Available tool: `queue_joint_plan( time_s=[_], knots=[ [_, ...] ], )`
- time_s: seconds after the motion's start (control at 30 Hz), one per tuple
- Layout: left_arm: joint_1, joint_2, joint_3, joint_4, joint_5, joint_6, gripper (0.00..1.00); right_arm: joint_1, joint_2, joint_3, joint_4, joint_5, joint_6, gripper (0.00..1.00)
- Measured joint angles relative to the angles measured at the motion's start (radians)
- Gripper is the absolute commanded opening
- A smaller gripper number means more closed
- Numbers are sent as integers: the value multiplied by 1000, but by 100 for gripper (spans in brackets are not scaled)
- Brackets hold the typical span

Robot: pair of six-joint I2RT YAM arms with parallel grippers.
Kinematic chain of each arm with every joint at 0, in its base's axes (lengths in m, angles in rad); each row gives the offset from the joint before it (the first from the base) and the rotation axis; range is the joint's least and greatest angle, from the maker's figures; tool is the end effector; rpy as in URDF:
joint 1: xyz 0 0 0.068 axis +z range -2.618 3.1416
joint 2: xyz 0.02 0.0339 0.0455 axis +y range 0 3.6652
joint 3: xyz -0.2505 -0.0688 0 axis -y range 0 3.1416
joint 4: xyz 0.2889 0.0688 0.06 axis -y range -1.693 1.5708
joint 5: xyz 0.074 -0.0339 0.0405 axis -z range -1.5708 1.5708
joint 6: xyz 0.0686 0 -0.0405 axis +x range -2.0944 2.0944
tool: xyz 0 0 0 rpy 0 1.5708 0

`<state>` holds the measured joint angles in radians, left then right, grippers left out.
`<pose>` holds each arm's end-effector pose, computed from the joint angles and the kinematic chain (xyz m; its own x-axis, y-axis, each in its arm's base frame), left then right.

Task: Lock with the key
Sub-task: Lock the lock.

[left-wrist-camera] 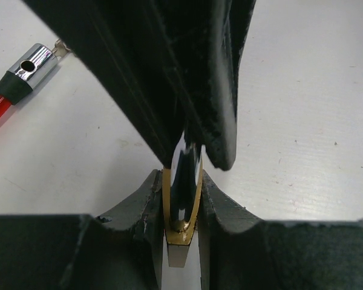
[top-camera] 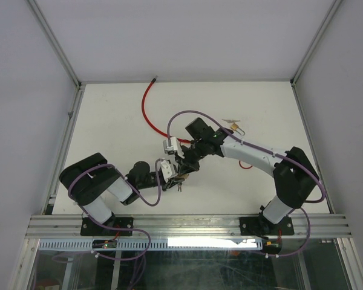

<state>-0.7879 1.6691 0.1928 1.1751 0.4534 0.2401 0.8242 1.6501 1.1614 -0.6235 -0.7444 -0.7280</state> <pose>0.1629 -0.2063 0.0406 0.0185 0.2845 -0.9585 0.9553 0.2779 0.1009 0.2227 0.3092 0.1690 0.0401 -0.6772 -0.7347 -0.9603 -0.2294 0.1590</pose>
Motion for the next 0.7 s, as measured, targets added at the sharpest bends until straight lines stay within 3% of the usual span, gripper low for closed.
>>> queue_joint_plan(
  time_s=[0.27, 0.7],
  knots=[
    [50, 8, -16, 36, 32, -60, 0, 9, 10, -2, 125, 36, 44, 0],
    [63, -25, 15, -58, 30, -106, 0, -81, 21, 11, 85, -60, -26, 0]
  ],
)
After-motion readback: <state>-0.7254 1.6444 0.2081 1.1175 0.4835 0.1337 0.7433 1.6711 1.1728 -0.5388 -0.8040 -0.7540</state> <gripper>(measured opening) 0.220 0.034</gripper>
